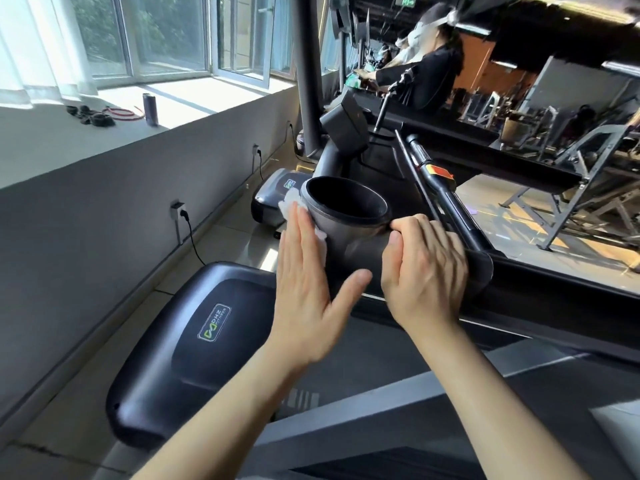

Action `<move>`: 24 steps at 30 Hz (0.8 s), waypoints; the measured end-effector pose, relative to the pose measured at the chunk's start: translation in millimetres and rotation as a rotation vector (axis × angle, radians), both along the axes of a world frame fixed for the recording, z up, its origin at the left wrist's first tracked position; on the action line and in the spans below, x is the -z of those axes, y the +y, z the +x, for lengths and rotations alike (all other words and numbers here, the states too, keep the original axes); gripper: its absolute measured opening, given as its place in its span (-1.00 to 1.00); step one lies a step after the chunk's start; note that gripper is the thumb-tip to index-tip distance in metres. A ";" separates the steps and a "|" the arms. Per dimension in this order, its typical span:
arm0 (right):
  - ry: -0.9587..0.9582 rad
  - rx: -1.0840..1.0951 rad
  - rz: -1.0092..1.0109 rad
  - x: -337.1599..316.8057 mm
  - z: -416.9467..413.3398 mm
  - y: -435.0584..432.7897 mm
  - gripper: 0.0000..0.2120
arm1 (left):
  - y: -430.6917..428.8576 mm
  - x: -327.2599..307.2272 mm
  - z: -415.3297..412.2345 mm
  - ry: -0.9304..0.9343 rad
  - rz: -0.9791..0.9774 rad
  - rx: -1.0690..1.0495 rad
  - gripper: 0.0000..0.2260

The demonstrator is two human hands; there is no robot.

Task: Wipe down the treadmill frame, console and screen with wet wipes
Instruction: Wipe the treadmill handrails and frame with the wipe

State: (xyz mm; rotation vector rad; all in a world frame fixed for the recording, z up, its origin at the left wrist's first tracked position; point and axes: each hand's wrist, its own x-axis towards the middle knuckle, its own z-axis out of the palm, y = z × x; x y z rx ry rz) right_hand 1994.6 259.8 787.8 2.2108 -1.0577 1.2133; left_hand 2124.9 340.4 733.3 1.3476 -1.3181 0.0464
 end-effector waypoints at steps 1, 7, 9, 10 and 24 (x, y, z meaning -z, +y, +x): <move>-0.006 -0.013 0.011 -0.1 -0.3 0.5 -0.79 | -1.2 4.7 2.2 0.021 -0.007 0.008 -0.16; -0.025 -0.099 0.092 -3.6 -7.4 0.4 -0.79 | 15.3 45.7 -25.6 0.203 0.103 -0.062 -0.28; -0.019 -0.133 0.133 -7.1 -10.4 0.6 -0.79 | 9.2 36.3 -24.9 0.202 0.107 -0.104 -0.24; -0.015 -0.163 0.167 -10.5 -11.9 1.1 -0.77 | 5.1 28.1 -24.2 0.187 0.083 -0.122 -0.21; 0.061 -0.441 0.307 -36.8 -158.5 -32.9 -0.79 | -34.8 15.2 -171.0 -0.570 0.107 -0.312 -0.27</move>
